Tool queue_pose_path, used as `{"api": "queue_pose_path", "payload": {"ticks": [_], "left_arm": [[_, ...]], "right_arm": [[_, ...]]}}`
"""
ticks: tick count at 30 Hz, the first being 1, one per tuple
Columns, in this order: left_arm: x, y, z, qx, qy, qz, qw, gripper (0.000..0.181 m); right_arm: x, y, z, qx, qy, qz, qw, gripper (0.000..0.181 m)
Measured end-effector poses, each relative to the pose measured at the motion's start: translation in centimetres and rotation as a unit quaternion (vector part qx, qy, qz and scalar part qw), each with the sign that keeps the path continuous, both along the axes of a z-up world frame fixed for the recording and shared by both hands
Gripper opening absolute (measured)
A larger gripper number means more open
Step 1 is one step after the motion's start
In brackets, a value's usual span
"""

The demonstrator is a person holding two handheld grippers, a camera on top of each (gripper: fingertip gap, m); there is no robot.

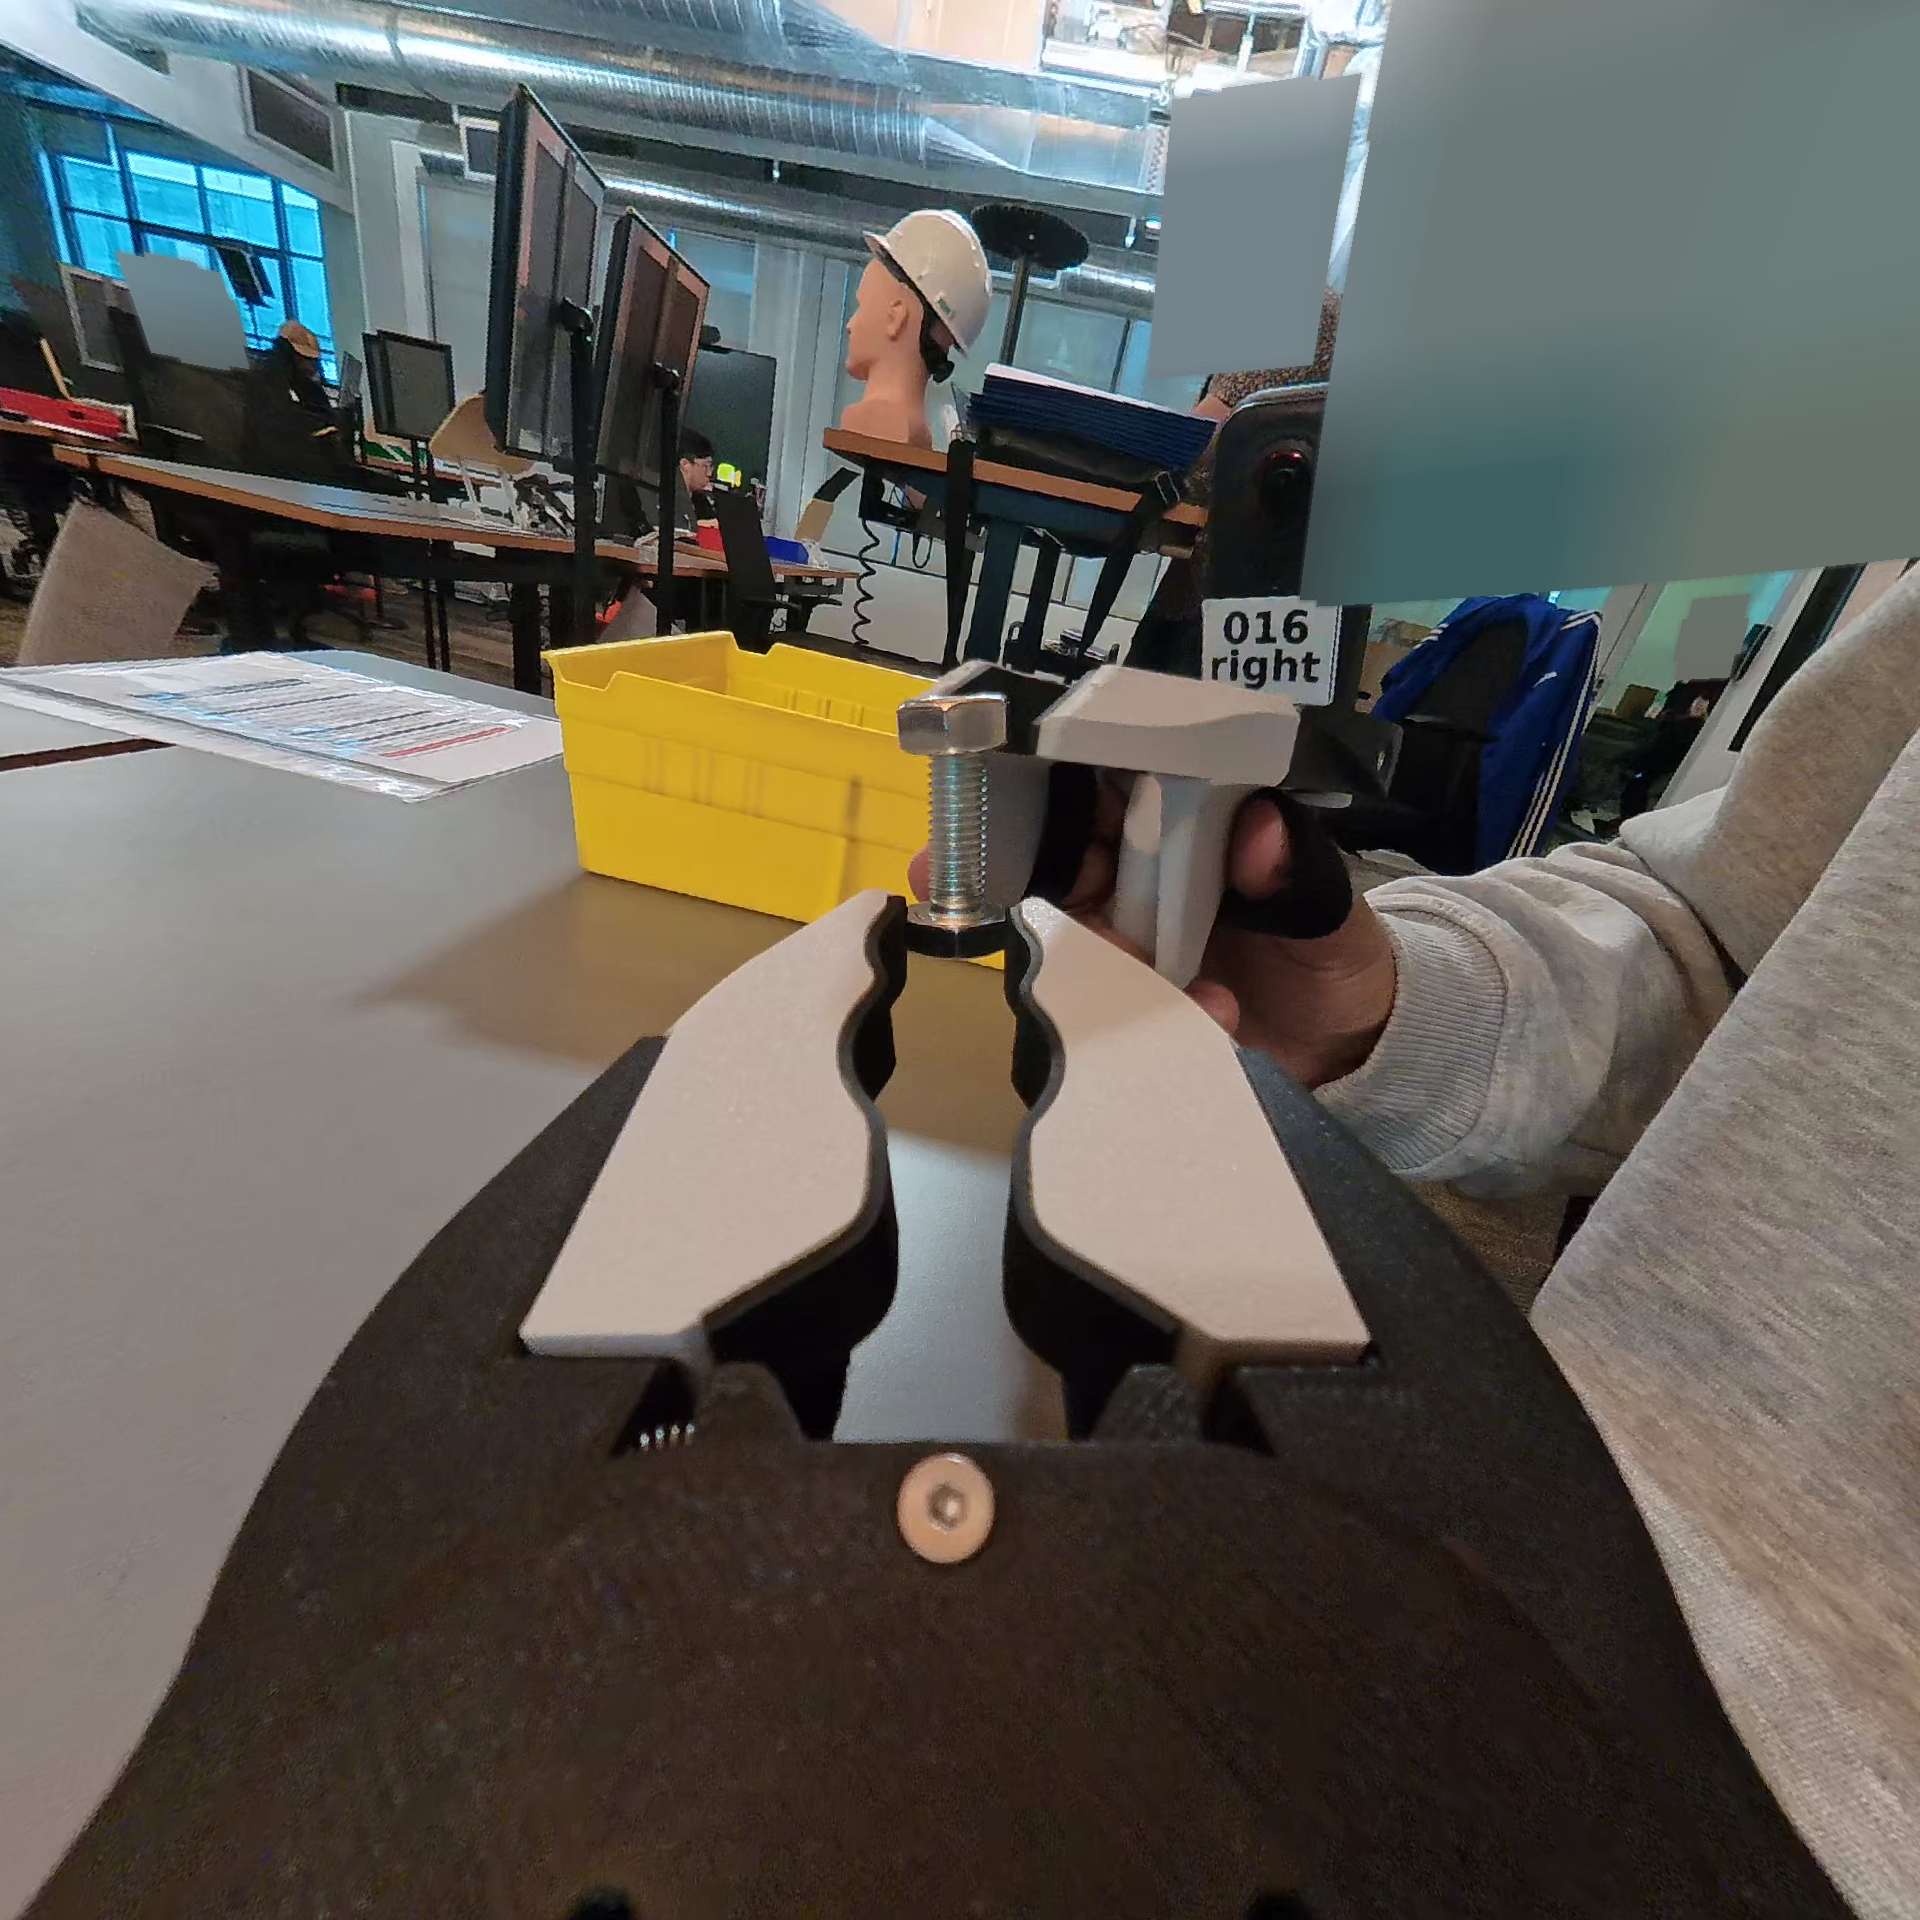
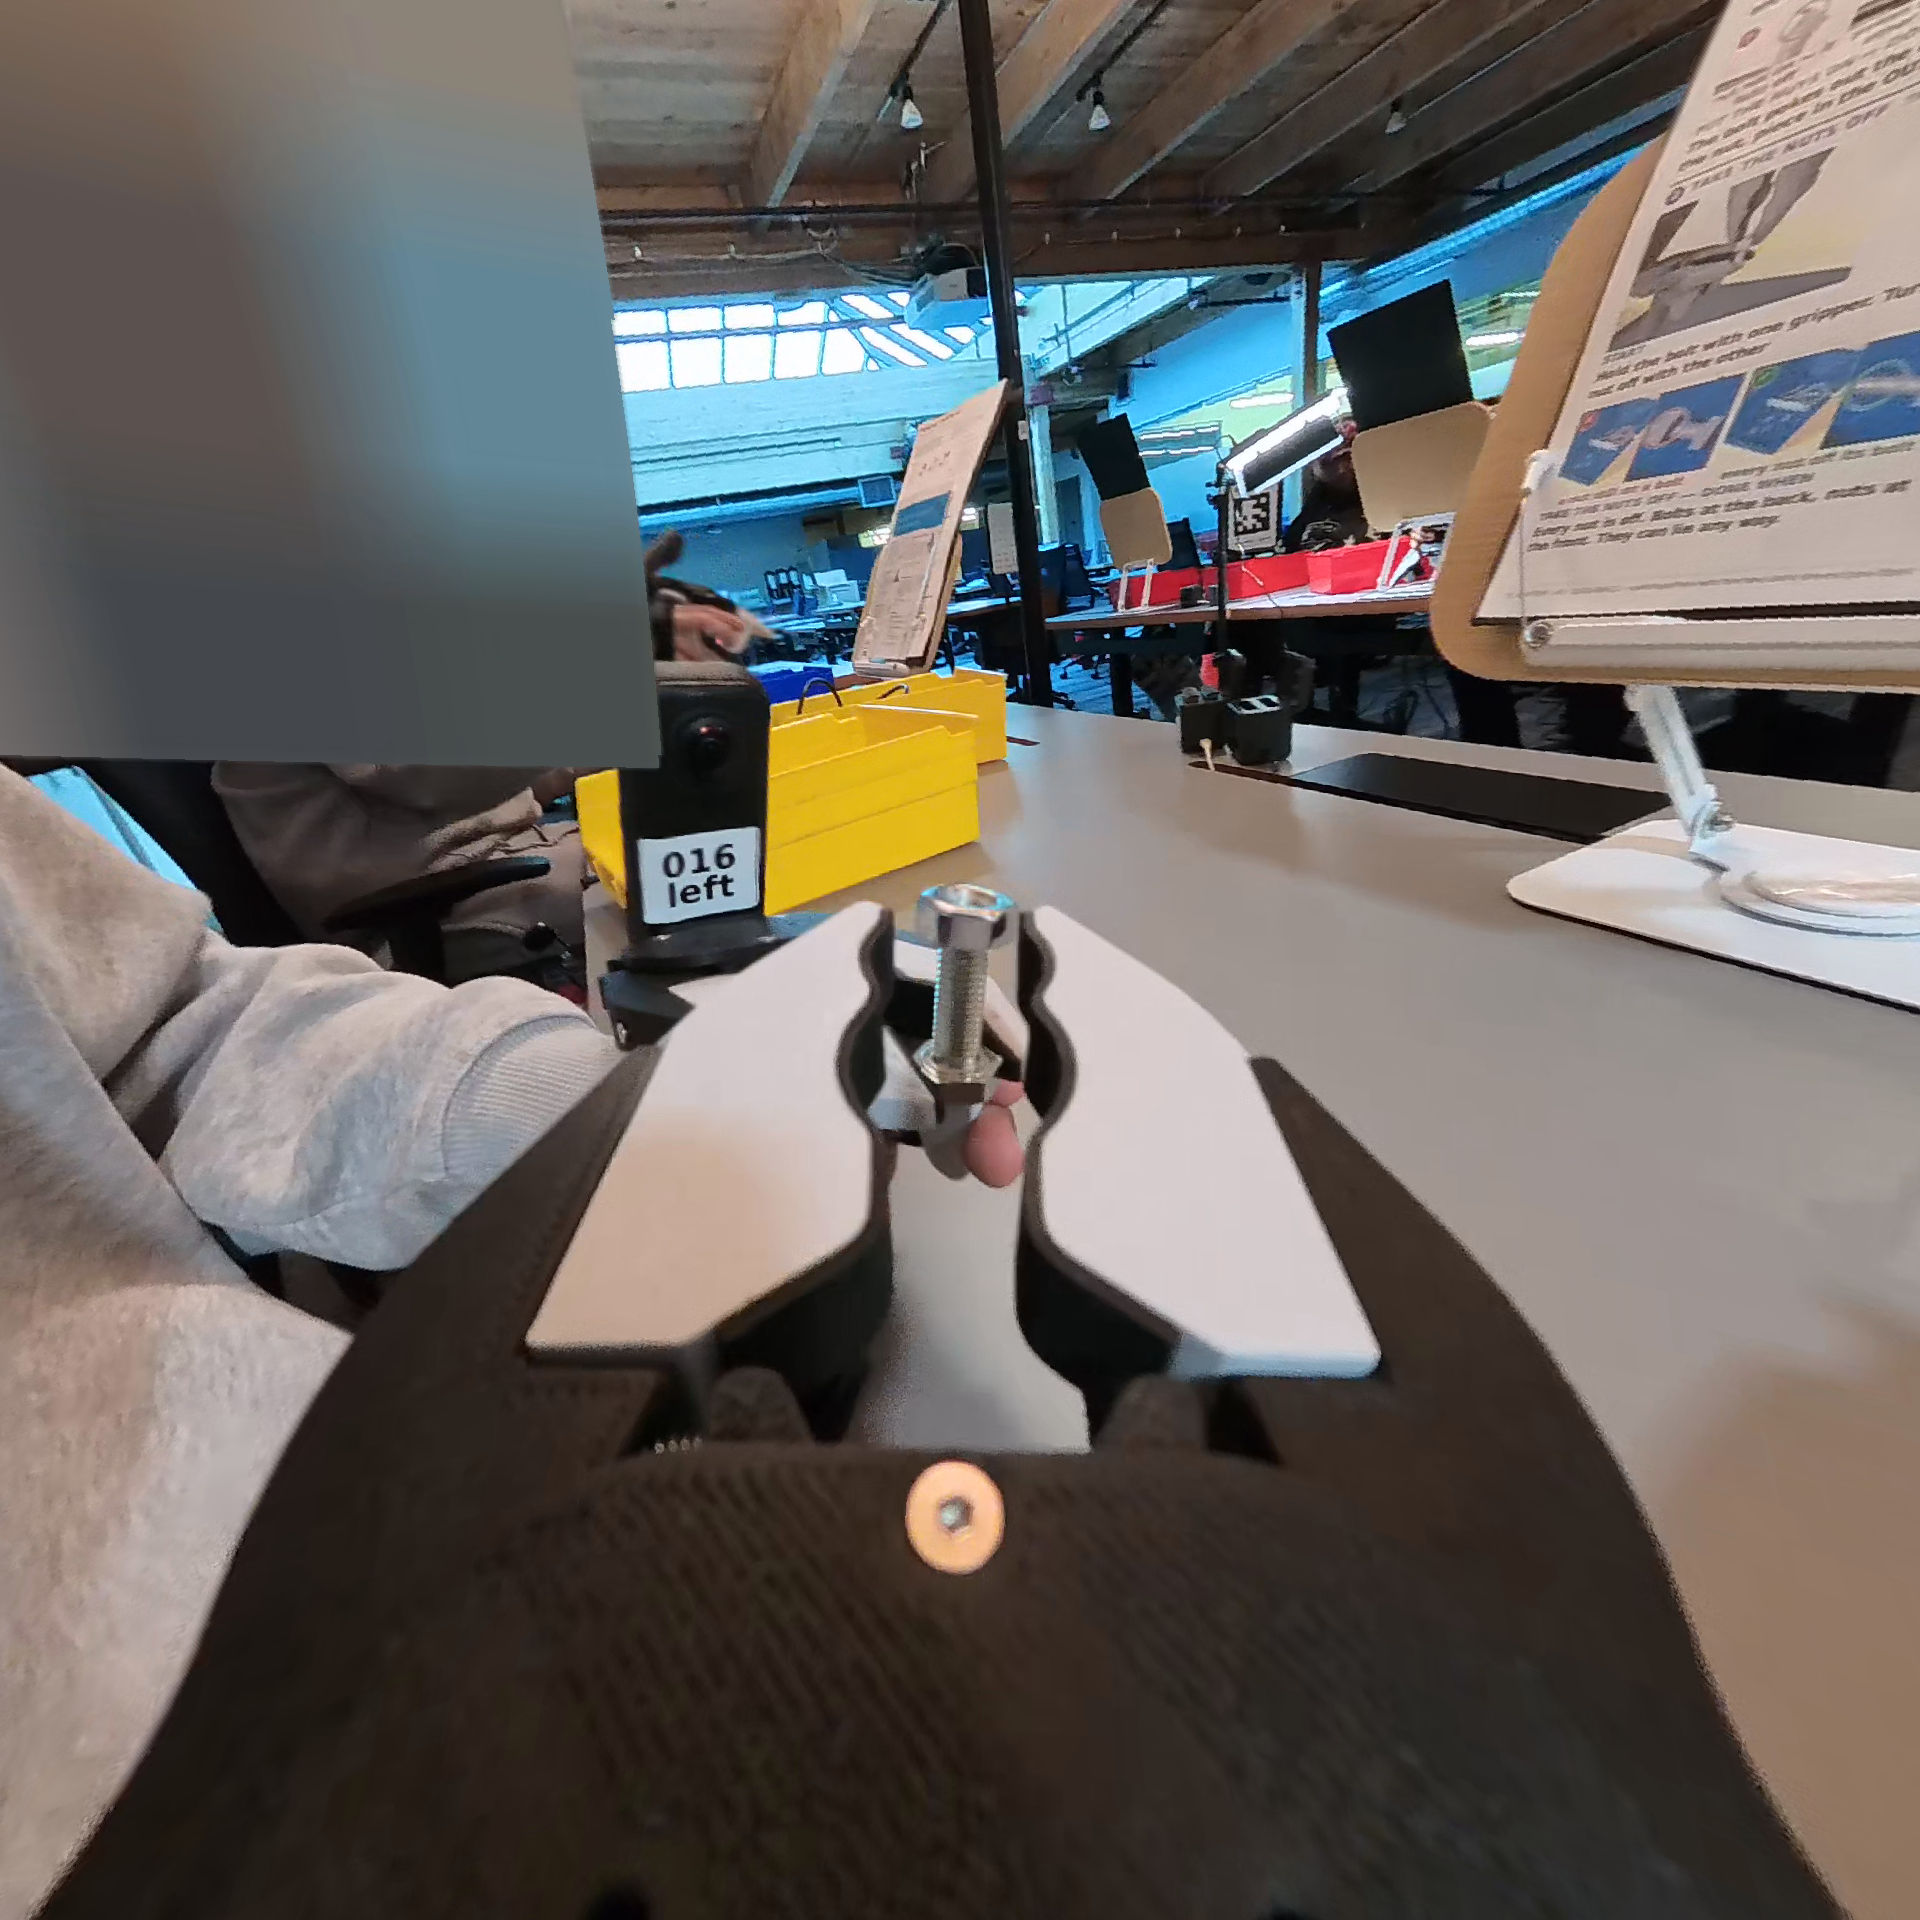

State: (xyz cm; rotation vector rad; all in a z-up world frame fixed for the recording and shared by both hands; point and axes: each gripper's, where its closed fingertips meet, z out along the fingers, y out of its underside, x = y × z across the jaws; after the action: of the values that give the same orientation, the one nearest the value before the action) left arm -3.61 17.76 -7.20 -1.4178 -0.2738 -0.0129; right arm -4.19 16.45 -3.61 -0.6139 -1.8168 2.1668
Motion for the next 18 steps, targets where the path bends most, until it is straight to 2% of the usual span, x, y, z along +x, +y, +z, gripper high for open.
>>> {"api": "queue_pose_path", "payload": {"ticks": [18], "left_arm": [[0.25, 0.19, -0.06, -0.007, 0.008, -0.002, 1.000, 0.018]], "right_arm": [[-0.03, -0.17, -0.16, 0.001, -0.011, 0.002, 1.000, 0.018]]}}
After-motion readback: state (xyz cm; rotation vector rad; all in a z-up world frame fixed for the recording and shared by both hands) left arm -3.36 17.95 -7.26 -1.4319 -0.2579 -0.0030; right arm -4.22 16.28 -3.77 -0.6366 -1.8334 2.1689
